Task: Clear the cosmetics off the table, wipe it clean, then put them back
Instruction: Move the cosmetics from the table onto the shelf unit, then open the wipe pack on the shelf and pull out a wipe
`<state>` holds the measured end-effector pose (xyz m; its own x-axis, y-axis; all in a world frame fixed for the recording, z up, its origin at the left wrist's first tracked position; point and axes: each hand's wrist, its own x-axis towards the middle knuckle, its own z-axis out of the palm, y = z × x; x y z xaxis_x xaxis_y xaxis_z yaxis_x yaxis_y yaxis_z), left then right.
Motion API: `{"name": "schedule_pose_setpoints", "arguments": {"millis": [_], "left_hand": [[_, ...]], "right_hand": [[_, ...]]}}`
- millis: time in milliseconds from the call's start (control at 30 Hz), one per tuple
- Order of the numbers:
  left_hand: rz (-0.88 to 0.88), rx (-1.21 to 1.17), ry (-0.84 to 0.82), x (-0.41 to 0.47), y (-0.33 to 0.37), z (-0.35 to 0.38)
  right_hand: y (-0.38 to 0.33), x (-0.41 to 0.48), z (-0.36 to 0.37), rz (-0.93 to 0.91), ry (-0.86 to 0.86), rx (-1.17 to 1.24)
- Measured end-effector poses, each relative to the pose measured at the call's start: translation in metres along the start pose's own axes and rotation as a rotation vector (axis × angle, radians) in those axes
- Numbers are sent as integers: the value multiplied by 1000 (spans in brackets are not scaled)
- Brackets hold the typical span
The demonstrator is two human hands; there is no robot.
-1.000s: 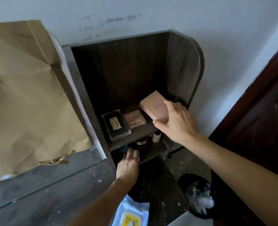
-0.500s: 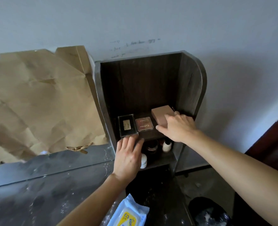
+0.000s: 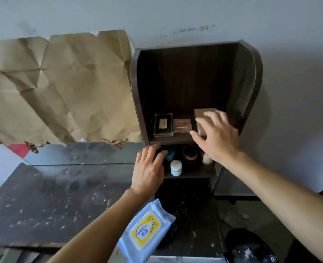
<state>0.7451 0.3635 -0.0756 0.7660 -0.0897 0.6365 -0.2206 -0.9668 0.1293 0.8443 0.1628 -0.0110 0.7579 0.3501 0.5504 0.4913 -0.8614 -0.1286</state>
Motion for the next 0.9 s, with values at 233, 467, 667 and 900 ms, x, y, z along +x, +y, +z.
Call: {"name": "schedule_pose_setpoints", "arguments": {"millis": [233, 467, 667, 900], "left_hand": [[-603, -23, -311, -154, -24, 4], [-1402, -205, -505, -244, -20, 4], [-1870, -829, -484, -251, -24, 19], [-1754, -897, -470, -248, -34, 15]], "right_hand": [[-69, -101, 81, -27, -365, 563], [-91, -177, 164, 163, -908, 270], [-111, -196, 190, 527, -1135, 449], [-121, -208, 192, 759, -1143, 639]]}}
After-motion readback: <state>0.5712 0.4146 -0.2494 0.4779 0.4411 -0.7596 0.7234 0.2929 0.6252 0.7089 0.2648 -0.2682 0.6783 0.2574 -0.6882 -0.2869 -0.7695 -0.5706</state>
